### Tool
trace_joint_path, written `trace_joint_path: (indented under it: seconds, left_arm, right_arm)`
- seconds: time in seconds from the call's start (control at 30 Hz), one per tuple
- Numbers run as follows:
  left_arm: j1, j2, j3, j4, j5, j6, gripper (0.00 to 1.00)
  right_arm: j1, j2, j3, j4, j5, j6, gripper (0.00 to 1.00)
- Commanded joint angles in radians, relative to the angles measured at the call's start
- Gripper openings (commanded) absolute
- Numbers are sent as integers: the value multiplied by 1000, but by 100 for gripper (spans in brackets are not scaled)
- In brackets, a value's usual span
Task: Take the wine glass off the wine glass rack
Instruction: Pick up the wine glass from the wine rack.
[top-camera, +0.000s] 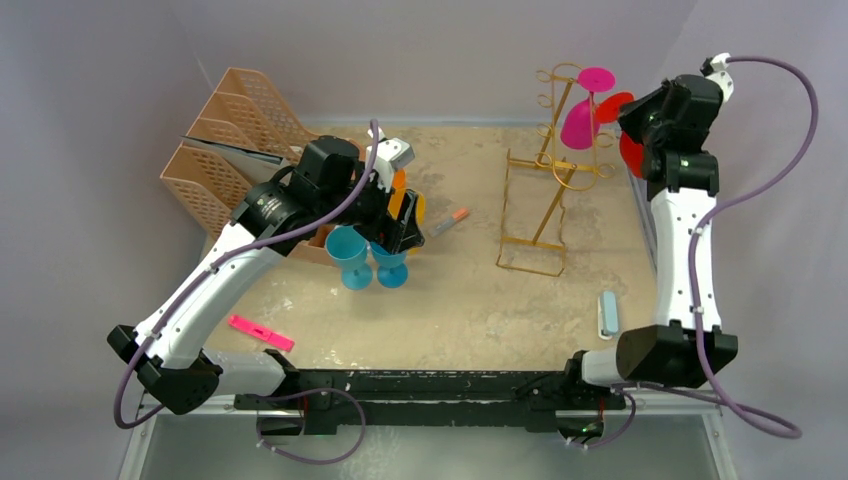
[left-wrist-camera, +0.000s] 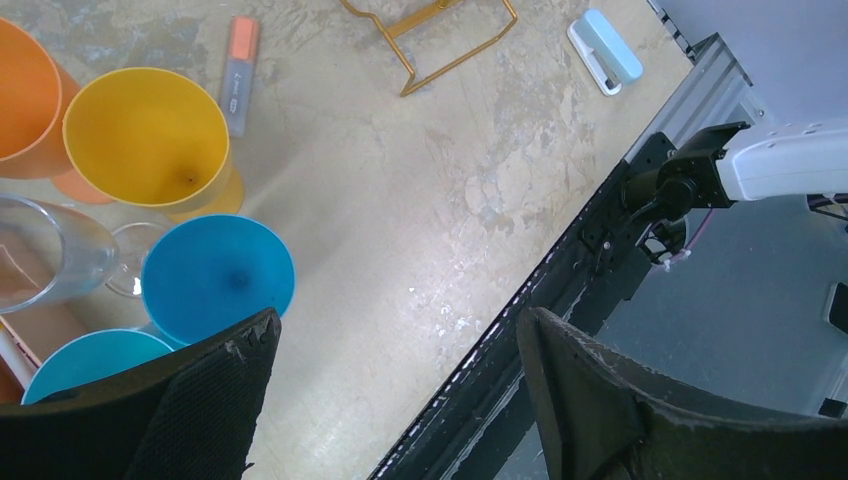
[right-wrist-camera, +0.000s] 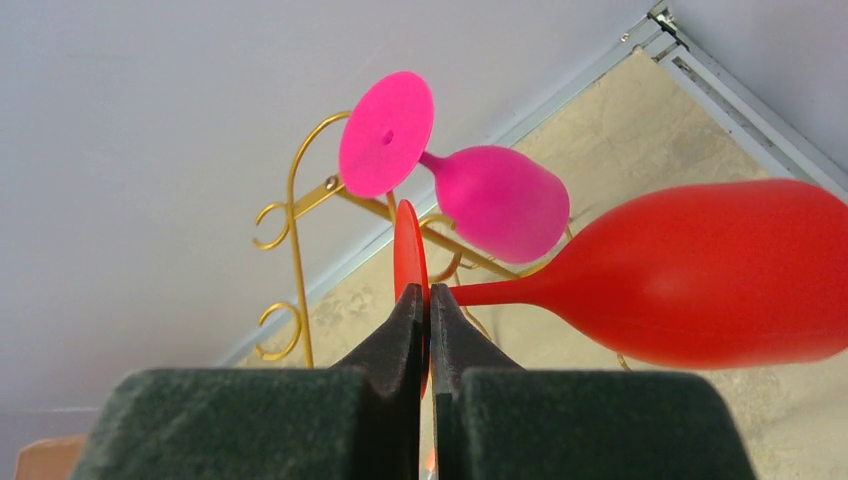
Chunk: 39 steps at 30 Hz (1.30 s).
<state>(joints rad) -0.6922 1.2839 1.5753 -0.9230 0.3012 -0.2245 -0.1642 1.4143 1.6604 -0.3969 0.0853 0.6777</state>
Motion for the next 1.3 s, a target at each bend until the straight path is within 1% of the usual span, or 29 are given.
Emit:
trace_joint_path:
  seconds: [0.0,0.2,0.37,0.47,0.67,0.77,1.0,1.27]
  left_arm:
    - [8,-17,22,20,22,4,87]
    - [8,-31,3,29,31,-6,87]
    - [8,-34,5,32,37,-9,87]
    - [8,-39,5,27,37,-10,87]
    - [7,-45,0,34,46,-12,87]
    - [8,-44,2,42,53,-20,87]
    - [8,-64,-19,56,64,-43,87]
    - [8,-85,-38,55,57,-48,87]
  right_arm:
    - [-3,-102,-41,36,-55,-59,0]
    - [-3,-191,-109,23,-83,-94,0]
    - [-3,-281,-132,-38,-175,-141,0]
    - [-3,-367,-153,-117,-184,-201,0]
    - [-4,-534,-200,-263,-141,-285,0]
    - [-3,-580,-204,-315,-165,-290,0]
    - [-3,-682,-211,-387,-291,-275,0]
    - [-1,-759,-182,-497,-305,-268,0]
